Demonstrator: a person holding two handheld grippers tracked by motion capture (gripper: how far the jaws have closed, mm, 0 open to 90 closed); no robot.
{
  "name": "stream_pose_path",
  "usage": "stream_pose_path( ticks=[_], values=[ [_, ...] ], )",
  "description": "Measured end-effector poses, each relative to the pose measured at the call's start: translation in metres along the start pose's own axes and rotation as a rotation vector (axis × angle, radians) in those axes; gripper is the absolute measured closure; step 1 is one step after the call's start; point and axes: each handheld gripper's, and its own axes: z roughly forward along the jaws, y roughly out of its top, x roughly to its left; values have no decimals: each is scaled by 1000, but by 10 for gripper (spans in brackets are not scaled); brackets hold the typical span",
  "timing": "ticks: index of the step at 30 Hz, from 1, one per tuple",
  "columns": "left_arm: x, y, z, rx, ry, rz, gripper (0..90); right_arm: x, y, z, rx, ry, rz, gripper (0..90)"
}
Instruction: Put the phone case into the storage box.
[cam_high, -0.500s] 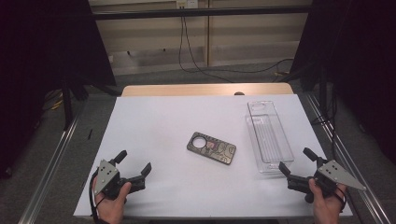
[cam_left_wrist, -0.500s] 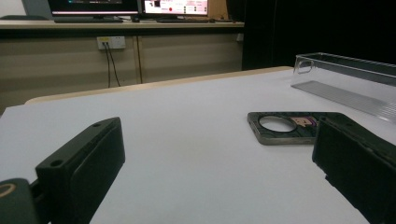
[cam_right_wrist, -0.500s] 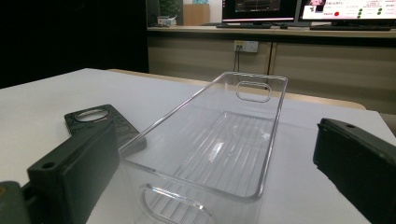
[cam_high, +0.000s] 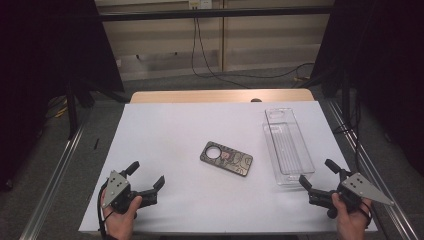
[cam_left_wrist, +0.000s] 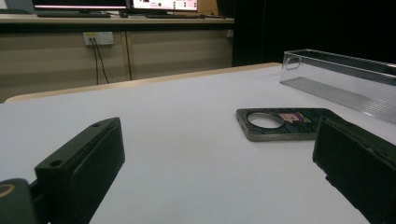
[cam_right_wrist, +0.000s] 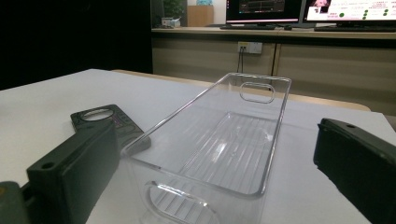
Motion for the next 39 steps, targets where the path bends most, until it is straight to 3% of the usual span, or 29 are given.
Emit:
stream_pose_path(
  ticks=[5,10,18,22,25,30,34,37,39],
  values=[
    [-4,1,0,13,-42,3,33,2,0,-1,4,3,-2,0],
    [-6,3,3,13,-80,-22,39,3,1,-2,6,-1,-10,0],
    [-15,9,15,29,-146,5,34,3,1,-2,7,5,-9,0],
    [-22,11,20,32,-169,-23,28,3,1,-3,4,6,-8,0],
    [-29,14,27,52,-205,23,27,3,1,-3,4,7,-7,0],
    [-36,18,41,65,-233,55,27,4,1,-3,4,9,-6,0],
    [-39,23,51,77,-244,45,21,3,0,-3,10,10,-9,0],
    [-41,26,58,78,-242,75,21,3,0,-3,9,13,-11,0],
    [-43,26,63,84,-250,65,21,4,0,-3,8,13,-12,0]
  ],
)
